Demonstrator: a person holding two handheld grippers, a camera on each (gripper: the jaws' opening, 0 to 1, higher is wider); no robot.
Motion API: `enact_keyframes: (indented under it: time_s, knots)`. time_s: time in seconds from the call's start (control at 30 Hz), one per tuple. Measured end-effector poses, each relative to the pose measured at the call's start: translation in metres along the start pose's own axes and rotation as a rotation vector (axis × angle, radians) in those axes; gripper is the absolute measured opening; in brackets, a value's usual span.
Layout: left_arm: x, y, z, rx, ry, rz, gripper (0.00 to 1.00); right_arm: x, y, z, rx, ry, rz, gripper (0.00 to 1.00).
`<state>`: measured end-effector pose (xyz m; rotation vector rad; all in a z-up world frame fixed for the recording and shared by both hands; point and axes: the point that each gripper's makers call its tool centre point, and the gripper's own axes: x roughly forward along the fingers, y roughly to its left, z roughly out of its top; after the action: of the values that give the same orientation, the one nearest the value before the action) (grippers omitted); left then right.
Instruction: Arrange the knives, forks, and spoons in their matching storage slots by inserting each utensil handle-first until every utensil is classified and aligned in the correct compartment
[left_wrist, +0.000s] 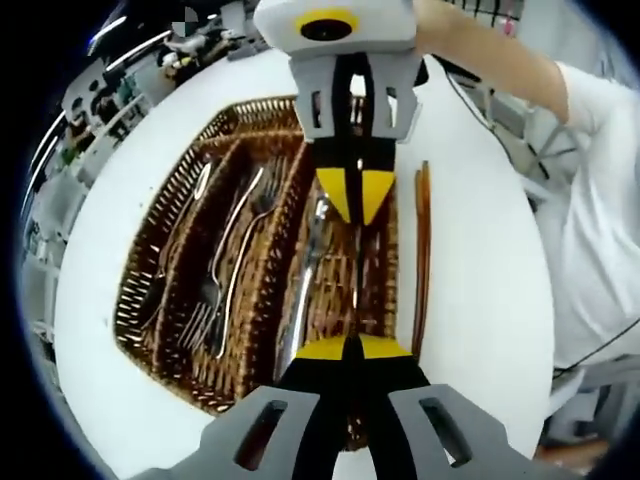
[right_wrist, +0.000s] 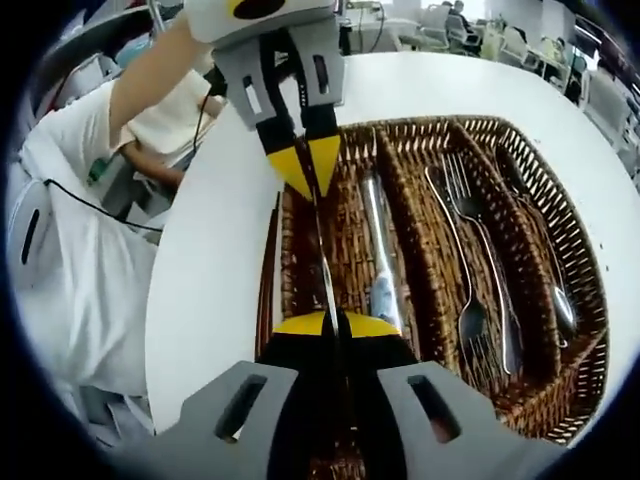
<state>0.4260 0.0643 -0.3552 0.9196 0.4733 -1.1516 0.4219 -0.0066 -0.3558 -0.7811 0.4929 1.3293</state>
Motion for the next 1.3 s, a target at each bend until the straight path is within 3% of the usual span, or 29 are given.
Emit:
enact_keyframes:
  time_s: [0.2, 0.63, 0.73, 0.93, 1.23, 1.3]
  knots:
    - [-0.007, 0.012, 0.003, 0.009, -0.001, 0.018, 0.01, -0.004, -0.008, 0.007, -0.007, -0.001, -0.008, 0.05]
    - [-0.021, 0.067, 0.009, 0.014, 0.019, 0.048, 0.01, -0.014, -0.069, 0.031, -0.02, -0.004, -0.012, 0.06]
    - [-0.019, 0.086, 0.008, -0.009, 0.035, 0.021, 0.01, -0.013, -0.085, 0.032, -0.01, 0.005, 0.003, 0.06]
    - [-0.014, 0.1, 0.005, -0.045, 0.047, -0.022, 0.01, -0.008, -0.108, 0.031, 0.033, 0.013, 0.052, 0.05]
    - [-0.002, 0.113, -0.001, -0.093, 0.061, -0.086, 0.01, 0.0, -0.115, 0.025, 0.093, 0.044, 0.115, 0.04]
    - [0.004, 0.107, 0.0, -0.11, 0.078, -0.115, 0.01, 0.004, -0.113, 0.021, 0.1, 0.061, 0.129, 0.03]
